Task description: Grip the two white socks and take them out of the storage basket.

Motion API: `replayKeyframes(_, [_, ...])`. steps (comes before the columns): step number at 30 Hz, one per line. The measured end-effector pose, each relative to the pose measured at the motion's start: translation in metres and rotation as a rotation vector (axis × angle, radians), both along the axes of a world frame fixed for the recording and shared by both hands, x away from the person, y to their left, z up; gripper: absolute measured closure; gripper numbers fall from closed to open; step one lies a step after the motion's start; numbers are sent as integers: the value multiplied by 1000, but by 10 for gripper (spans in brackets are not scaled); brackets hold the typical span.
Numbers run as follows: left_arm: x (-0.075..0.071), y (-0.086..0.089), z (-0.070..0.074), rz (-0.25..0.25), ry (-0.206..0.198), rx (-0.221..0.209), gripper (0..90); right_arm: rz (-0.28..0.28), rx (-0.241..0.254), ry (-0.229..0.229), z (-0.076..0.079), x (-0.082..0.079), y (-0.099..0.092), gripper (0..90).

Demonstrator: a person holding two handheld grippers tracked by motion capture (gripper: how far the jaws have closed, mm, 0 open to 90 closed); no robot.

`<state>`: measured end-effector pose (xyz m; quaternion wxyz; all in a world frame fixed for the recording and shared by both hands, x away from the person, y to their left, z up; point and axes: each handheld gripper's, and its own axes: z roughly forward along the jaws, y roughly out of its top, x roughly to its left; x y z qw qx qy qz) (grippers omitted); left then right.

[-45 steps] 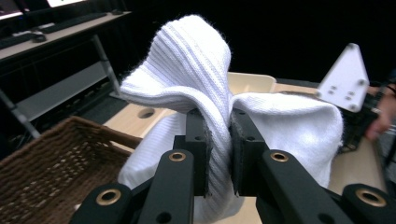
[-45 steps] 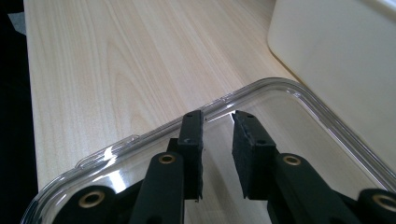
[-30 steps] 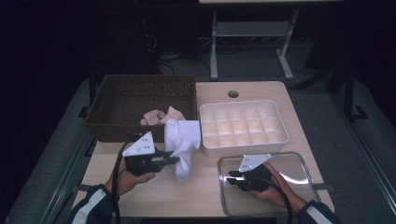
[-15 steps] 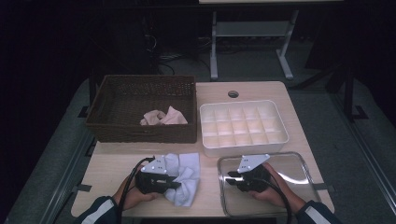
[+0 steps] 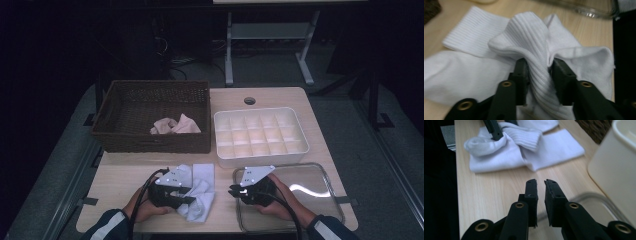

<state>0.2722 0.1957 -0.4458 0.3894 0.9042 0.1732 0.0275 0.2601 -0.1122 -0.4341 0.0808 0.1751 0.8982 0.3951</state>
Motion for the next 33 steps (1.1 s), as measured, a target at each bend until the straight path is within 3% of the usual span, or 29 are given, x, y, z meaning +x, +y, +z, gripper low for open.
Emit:
replayKeyframes(1, [0, 0, 0, 0, 0, 0, 536, 0, 0, 0, 0, 0, 0, 800])
replayKeyframes(3, [2, 8, 7, 49, -8, -31, 494, 17, 3, -10, 3, -1, 8, 813])
replayKeyframes(4, [6, 18, 11, 137, -34, -12, 444, 35, 13, -12, 4, -1, 15, 852])
replayKeyframes(6, [11, 30, 11, 180, -30, -34, 427, 49, 18, -21, 6, -1, 21, 893])
replayKeyframes(8, [16, 37, 8, 203, -33, -17, 431, 60, 18, -27, 6, -1, 29, 896])
replayKeyframes(10, [18, 39, 5, 199, -22, -15, 478, 68, 20, -35, 5, -1, 32, 896])
replayKeyframes(12, [22, 36, -2, 181, -15, 20, 520, 85, 18, -40, 4, -1, 45, 896])
replayKeyframes(18, [29, 20, -11, 160, -14, 39, 547, 138, -13, -50, -4, 1, 69, 883])
replayKeyframes(20, [32, 15, -15, 153, -25, 72, 549, 153, -21, -53, -7, 2, 72, 883])
replayKeyframes(21, [34, 13, -16, 154, -43, 74, 564, 173, -52, -56, -12, 2, 78, 874])
replayKeyframes(23, [35, 13, -16, 158, -46, 75, 575, 179, -61, -55, -14, 2, 79, 868])
replayKeyframes(25, [37, 15, -17, 177, -51, 79, 590, 173, -93, -36, -21, 5, 82, 856])
replayKeyframes(26, [38, 19, -15, 206, -71, 107, 590, 181, -111, -36, -25, 7, 83, 855])
replayKeyframes(27, [38, 19, -15, 206, -71, 107, 591, 181, -111, -36, -25, 7, 83, 855])
replayKeyframes(29, [42, 29, -15, 262, -70, 121, 592, 174, -109, -16, -28, 9, 80, 853])
replayKeyframes(31, [46, 37, -15, 303, -71, 122, 593, 175, -111, -24, -28, 10, 78, 851])
replayKeyframes(33, [47, 40, -15, 318, -73, 122, 593, 169, -107, -12, -28, 10, 76, 852])
